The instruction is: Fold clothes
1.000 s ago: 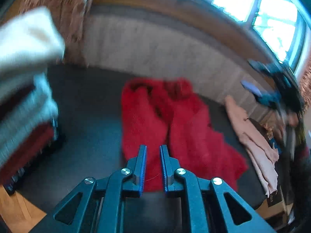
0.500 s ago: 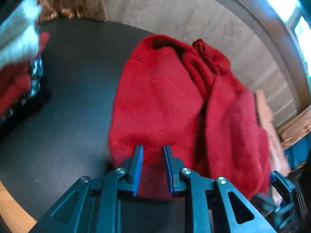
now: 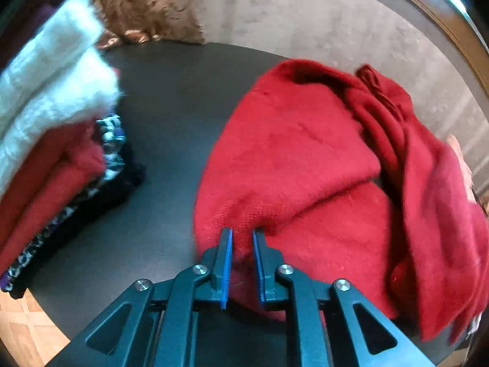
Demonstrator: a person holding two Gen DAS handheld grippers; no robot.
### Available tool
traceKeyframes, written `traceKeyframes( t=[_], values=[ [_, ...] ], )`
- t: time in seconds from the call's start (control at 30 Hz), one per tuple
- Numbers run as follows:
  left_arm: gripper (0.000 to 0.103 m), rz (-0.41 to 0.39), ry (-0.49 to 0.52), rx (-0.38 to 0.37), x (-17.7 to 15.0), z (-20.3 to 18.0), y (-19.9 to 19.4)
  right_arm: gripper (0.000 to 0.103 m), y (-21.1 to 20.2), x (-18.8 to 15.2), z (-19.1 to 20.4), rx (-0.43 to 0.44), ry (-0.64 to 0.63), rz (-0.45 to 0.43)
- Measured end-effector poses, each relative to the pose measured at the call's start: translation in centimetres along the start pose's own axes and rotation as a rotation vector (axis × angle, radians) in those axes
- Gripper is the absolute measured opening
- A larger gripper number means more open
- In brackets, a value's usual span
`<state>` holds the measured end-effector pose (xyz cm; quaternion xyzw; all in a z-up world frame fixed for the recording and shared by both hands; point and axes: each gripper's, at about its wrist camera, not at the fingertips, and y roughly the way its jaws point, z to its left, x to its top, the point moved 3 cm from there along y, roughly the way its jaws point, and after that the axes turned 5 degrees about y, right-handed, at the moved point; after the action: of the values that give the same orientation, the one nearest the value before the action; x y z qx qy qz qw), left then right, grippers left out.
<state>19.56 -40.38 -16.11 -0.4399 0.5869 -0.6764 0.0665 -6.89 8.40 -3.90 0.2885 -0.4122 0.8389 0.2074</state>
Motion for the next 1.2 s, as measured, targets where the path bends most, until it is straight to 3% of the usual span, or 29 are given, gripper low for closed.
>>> traceKeyframes(
  t=[0.03,0.1,0.17,0.23,0.3,0.37,0.47,0.57,0.6,0.63,0.67,0.7,0.73,0.83,0.97,1.03,1.1,1.2],
  values=[
    [0.014,0.002,-0.005,-0.005,0.1,0.1,0.0,0.010,-1.0,0.1,-1.1,-0.051,-0.010,-0.009],
    [0.014,0.001,-0.018,-0.019,0.1,0.2,0.1,0.016,-1.9,-0.8,-0.7,-0.026,-0.052,0.010],
    [0.014,-0.009,-0.018,-0.008,-0.3,0.1,0.2,0.051,-1.4,-2.7,2.2,0.073,-0.118,0.054],
    [0.014,-0.019,-0.018,0.003,-0.6,0.0,0.2,0.071,0.1,-5.4,6.7,0.213,-0.203,0.123],
    [0.015,-0.023,-0.011,0.018,-0.6,-0.3,0.4,0.072,2.6,-8.6,12.2,0.381,-0.281,0.221],
    [0.015,-0.025,-0.011,0.017,-0.7,-0.3,0.2,0.072,5.2,-11.7,17.4,0.467,-0.385,0.295],
    [0.015,-0.032,-0.035,-0.021,-0.7,0.3,0.3,0.075,8.8,-15.3,22.9,0.500,-0.533,0.387],
    [0.015,-0.047,-0.031,-0.035,-1.0,0.5,0.5,0.085,13.5,-18.3,25.6,0.462,-0.632,0.452],
    [0.015,-0.050,-0.025,-0.034,-1.0,0.5,0.6,0.085,15.0,-19.3,26.2,0.434,-0.661,0.480],
    [0.015,-0.051,-0.021,-0.032,-0.9,0.5,0.6,0.075,16.5,-20.3,26.7,0.399,-0.694,0.506],
    [0.015,-0.052,-0.016,-0.030,-0.9,0.4,0.6,0.032,17.7,-21.1,26.9,0.359,-0.723,0.530],
    [0.015,-0.053,-0.011,-0.028,-0.8,0.4,0.6,0.011,18.4,-21.4,26.8,0.347,-0.713,0.562],
    [0.015,-0.054,-0.006,-0.026,-0.8,0.4,0.7,0.011,18.4,-20.8,26.5,0.362,-0.662,0.578],
    [0.016,-0.057,0.008,-0.020,-0.6,0.3,0.8,0.011,15.1,-14.9,24.9,0.435,-0.467,0.452],
    [0.016,-0.061,0.027,-0.012,-0.4,0.1,0.9,0.011,8.3,-3.5,18.9,0.429,-0.240,0.163],
    [0.016,-0.063,0.036,-0.008,-0.3,0.1,0.9,0.011,4.8,1.7,14.3,0.354,-0.162,0.009],
    [0.016,-0.062,0.047,0.000,-0.2,0.0,1.0,0.011,1.8,5.7,8.9,0.193,-0.116,-0.119],
    [0.016,-0.039,0.065,0.027,0.7,0.0,0.9,0.019,-0.7,8.9,0.3,-0.057,0.006,-0.182]
  ],
)
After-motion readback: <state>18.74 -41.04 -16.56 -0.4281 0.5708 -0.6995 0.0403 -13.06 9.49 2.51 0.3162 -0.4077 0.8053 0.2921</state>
